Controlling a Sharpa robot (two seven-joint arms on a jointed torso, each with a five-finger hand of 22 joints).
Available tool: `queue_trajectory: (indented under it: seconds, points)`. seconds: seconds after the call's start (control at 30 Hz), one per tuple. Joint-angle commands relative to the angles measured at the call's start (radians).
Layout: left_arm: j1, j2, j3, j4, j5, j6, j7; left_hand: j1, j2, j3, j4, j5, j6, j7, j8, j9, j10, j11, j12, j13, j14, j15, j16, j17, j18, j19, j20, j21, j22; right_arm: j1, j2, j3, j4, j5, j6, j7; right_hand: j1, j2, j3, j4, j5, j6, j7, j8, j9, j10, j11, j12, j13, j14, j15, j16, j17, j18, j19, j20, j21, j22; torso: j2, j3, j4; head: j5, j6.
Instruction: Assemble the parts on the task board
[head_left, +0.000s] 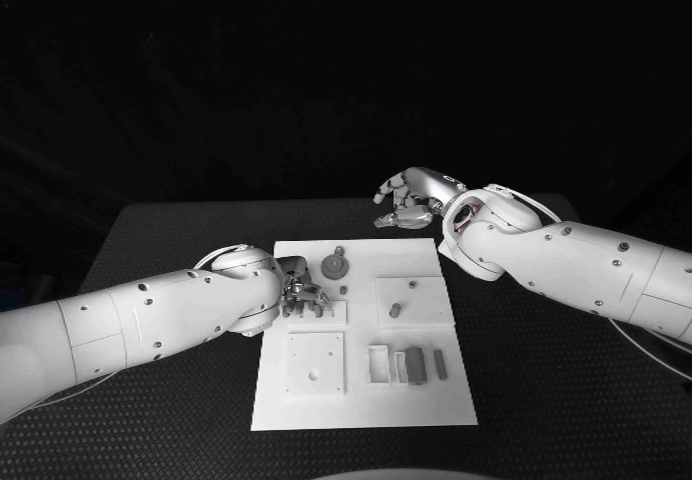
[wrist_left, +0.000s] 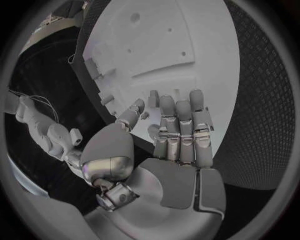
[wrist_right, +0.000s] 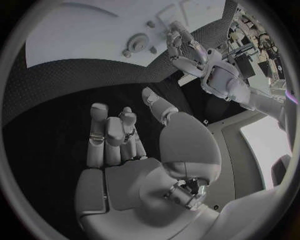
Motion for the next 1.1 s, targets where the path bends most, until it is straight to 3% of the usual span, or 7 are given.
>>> queue_trajectory:
  seconds: [0.03,0.43,0.47,0.5,0.67,1.1]
  points:
    - [0.001,0.003,0.001,0.001,0.006,0.021,0.003,0.012,0.006,-0.001,-0.006,0.004,0.003,0.004,-0.007,-0.005,-0.006,0.004,0.007,-0.002,-0.009,-0.002,0.008,-0.002,0.000,0.004,-0.004,0.005,0.023,-0.001,0.000,0.001,0.001,-0.002,0.011,0.004,-0.011,0.002,0.001,0.005,-0.002,-0.033,0.037,0.002,-0.001,-0.007,0.001,0.004,-0.002,-0.006,0.003,-0.003,-0.001,0.030,0.006,0.001,-0.004,0.013,0.000,-0.0005,-0.0006,0.000,-0.001]
    - [0.001,0.004,0.001,-0.004,0.046,0.000,0.013,0.125,0.072,0.011,-0.021,0.041,0.039,-0.002,-0.012,-0.034,0.001,-0.004,0.029,-0.015,-0.002,-0.003,0.026,-0.014,0.000,0.008,-0.006,0.020,0.024,-0.001,-0.001,0.001,-0.001,-0.002,0.011,0.004,-0.011,0.002,0.002,0.006,-0.002,-0.033,0.037,0.002,-0.002,-0.007,0.001,0.005,-0.002,-0.006,0.003,-0.003,-0.001,0.030,0.006,0.001,-0.004,0.013,0.000,-0.0008,-0.0001,0.000,-0.002]
    - [0.001,0.004,0.001,-0.005,0.050,-0.001,0.013,0.163,0.062,0.051,-0.003,-0.023,0.045,-0.007,-0.011,-0.036,0.002,-0.003,0.031,-0.018,-0.001,-0.005,0.027,-0.017,0.000,0.011,-0.005,0.022,0.022,-0.001,-0.001,0.001,-0.001,-0.002,0.011,0.004,-0.011,0.002,0.002,0.006,-0.002,-0.033,0.037,0.002,-0.002,-0.007,0.001,0.005,-0.002,-0.006,0.003,-0.003,-0.001,0.030,0.006,0.001,-0.004,0.013,0.000,-0.0009,0.0001,0.000,-0.002]
    - [0.001,0.004,0.001,-0.005,0.054,-0.001,0.014,0.176,0.062,0.072,0.005,-0.034,0.047,-0.007,-0.012,-0.039,0.004,-0.003,0.032,-0.021,0.001,-0.004,0.028,-0.019,-0.001,0.010,-0.005,0.022,0.022,-0.001,-0.001,0.001,-0.001,-0.002,0.011,0.004,-0.011,0.002,0.002,0.006,-0.002,-0.033,0.037,0.002,-0.002,-0.007,0.001,0.005,-0.002,-0.006,0.003,-0.003,-0.001,0.030,0.007,0.001,-0.004,0.013,0.000,-0.0009,0.0001,0.000,-0.002]
    - [0.000,0.003,0.001,-0.004,0.077,-0.006,0.017,0.211,0.077,0.105,-0.004,-0.011,0.054,-0.007,-0.009,-0.043,0.006,-0.006,0.037,-0.027,0.003,-0.003,0.032,-0.024,-0.002,0.011,-0.006,0.025,0.023,-0.001,0.000,0.001,-0.002,-0.001,0.012,0.004,-0.011,0.002,0.002,0.006,-0.002,-0.033,0.037,0.002,-0.002,-0.007,0.001,0.005,-0.002,-0.006,0.003,-0.003,-0.001,0.030,0.007,0.000,-0.004,0.013,0.000,-0.0008,0.0000,0.000,-0.003]
    - [0.000,-0.010,0.000,0.015,0.103,0.011,0.025,0.229,0.087,0.114,-0.016,-0.011,0.070,-0.011,0.000,-0.042,0.015,-0.010,0.046,-0.030,0.008,-0.003,0.039,-0.027,-0.003,0.010,-0.006,0.030,0.024,-0.003,-0.001,0.001,-0.002,0.000,0.017,0.004,-0.012,0.002,0.002,0.008,-0.002,-0.033,0.037,0.002,-0.002,-0.007,0.001,0.005,-0.002,-0.006,0.003,-0.003,-0.001,0.030,0.007,0.000,-0.004,0.013,0.000,-0.0016,0.0005,0.001,-0.003]
